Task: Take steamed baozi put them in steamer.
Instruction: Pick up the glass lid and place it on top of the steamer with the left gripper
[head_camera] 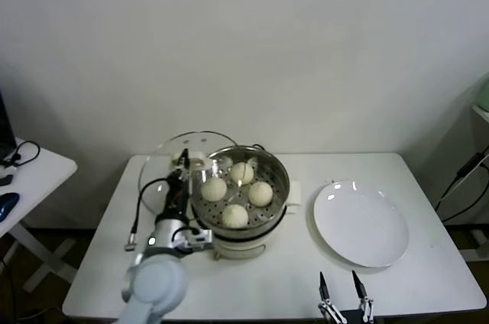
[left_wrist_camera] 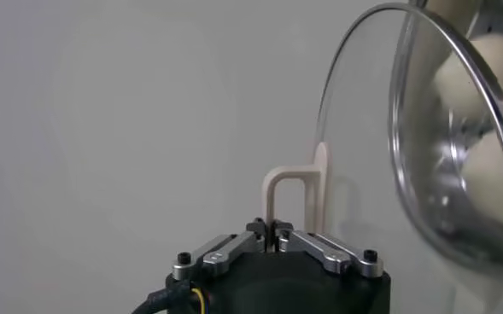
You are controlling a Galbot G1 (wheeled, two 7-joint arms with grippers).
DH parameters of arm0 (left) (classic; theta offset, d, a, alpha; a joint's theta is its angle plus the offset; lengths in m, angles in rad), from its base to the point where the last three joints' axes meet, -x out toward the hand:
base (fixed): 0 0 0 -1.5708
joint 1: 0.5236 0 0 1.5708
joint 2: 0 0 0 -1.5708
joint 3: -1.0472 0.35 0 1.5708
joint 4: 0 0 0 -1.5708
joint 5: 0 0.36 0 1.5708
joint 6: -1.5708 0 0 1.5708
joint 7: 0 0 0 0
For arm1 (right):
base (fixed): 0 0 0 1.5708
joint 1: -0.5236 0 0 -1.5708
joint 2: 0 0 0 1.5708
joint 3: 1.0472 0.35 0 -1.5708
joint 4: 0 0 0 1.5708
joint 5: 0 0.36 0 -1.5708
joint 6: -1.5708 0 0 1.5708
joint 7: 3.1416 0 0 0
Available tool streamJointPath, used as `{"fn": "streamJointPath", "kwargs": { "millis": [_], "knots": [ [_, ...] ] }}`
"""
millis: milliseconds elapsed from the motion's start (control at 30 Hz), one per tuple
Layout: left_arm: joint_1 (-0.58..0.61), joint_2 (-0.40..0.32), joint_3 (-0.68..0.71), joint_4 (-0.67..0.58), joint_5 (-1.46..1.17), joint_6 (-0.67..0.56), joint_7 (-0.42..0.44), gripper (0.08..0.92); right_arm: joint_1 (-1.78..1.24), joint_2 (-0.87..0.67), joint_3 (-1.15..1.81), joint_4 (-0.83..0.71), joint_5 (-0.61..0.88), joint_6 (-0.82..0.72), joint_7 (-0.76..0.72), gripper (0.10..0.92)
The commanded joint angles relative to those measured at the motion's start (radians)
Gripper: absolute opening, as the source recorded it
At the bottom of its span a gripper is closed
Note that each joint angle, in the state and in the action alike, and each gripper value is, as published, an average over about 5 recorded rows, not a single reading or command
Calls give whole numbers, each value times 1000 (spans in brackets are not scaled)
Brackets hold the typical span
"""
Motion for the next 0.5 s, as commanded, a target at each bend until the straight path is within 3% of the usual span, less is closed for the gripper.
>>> {"fn": "streamJointPath", "kwargs": {
  "millis": [33,500],
  "knots": [
    [-38,-112,142,46,157,18,46,135,4,-1,-2,-7,-4,-2,2,823],
    [-75,-287,175,178,287,18,71,135,-3,-6,-2,-6,-11,-2,9,823]
  ]
}}
